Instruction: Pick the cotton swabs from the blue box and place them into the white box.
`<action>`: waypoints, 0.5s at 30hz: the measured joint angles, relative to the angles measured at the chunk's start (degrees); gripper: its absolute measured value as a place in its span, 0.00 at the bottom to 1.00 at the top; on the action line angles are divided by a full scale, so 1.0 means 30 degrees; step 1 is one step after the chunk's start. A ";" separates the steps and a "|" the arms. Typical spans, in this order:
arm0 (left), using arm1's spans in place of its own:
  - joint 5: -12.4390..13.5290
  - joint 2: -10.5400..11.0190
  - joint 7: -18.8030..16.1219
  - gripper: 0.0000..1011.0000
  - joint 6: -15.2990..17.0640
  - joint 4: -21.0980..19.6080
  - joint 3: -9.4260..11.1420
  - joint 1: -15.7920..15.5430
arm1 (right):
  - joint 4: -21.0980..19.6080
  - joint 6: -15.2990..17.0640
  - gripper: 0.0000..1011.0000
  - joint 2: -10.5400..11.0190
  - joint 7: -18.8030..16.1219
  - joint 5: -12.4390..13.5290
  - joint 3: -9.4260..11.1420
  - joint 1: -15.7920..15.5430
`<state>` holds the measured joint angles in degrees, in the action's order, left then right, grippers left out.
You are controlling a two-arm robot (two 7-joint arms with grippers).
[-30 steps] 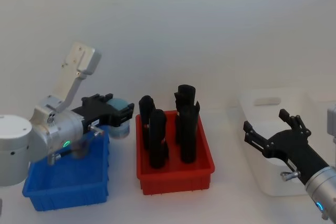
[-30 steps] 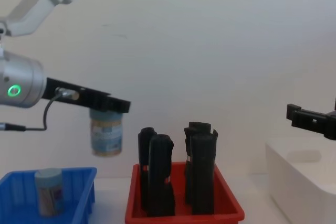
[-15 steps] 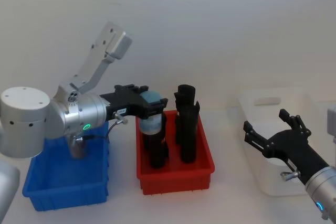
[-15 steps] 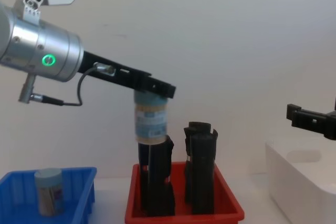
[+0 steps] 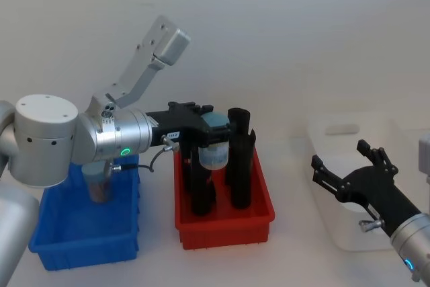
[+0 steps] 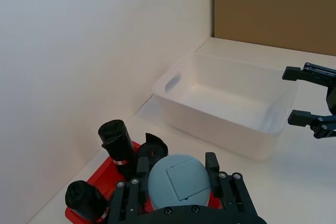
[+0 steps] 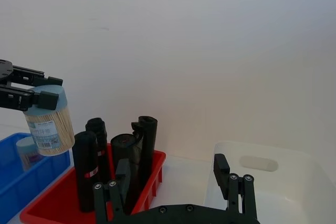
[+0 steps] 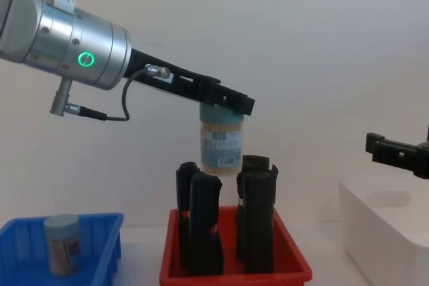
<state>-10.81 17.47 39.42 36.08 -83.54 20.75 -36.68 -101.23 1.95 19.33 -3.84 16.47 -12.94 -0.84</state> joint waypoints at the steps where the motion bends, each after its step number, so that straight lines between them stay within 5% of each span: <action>1: 0.0005 -0.0014 0.0034 0.64 0.0001 0.0013 0.0008 -0.0022 | 0.0000 0.0000 0.99 0.0000 -0.0003 -0.0001 0.0000 0.0000; 15: 0.0071 -0.0182 0.0556 0.64 0.0032 0.0208 0.0115 -0.0321 | 0.0336 0.0146 0.99 0.0110 -0.1664 -0.0066 0.0061 0.0458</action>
<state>-10.60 16.93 41.09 36.18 -82.92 21.09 -37.65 -100.22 2.39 19.67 -8.83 16.27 -12.76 0.54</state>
